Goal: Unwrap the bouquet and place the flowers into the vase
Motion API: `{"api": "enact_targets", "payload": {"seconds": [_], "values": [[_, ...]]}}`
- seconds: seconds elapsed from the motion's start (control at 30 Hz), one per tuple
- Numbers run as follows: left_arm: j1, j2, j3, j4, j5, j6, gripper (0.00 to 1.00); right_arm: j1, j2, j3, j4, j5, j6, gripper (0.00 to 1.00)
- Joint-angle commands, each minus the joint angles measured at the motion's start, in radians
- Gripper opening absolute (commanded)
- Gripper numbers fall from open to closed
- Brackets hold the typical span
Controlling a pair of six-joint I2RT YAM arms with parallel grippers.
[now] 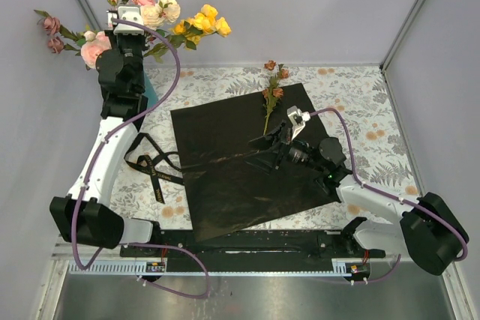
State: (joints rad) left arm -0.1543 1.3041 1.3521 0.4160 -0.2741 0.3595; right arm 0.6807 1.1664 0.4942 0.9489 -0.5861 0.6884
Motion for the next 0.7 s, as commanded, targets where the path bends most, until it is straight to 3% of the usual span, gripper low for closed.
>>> {"api": "enact_targets", "payload": {"seconds": [0.0, 0.5, 0.67], "values": [[0.036, 0.058, 0.103, 0.092, 0.087, 0.041, 0.0, 0.006, 0.016, 0.009, 0.056, 0.014, -0.015, 1.0], [0.094, 0.231, 0.277, 0.144, 0.193, 0.118, 0.0, 0.006, 0.018, 0.004, 0.065, 0.005, -0.012, 0.99], [0.093, 0.285, 0.291, 0.233, 0.217, 0.134, 0.0, 0.006, 0.015, 0.007, 0.057, -0.001, -0.021, 1.0]]}}
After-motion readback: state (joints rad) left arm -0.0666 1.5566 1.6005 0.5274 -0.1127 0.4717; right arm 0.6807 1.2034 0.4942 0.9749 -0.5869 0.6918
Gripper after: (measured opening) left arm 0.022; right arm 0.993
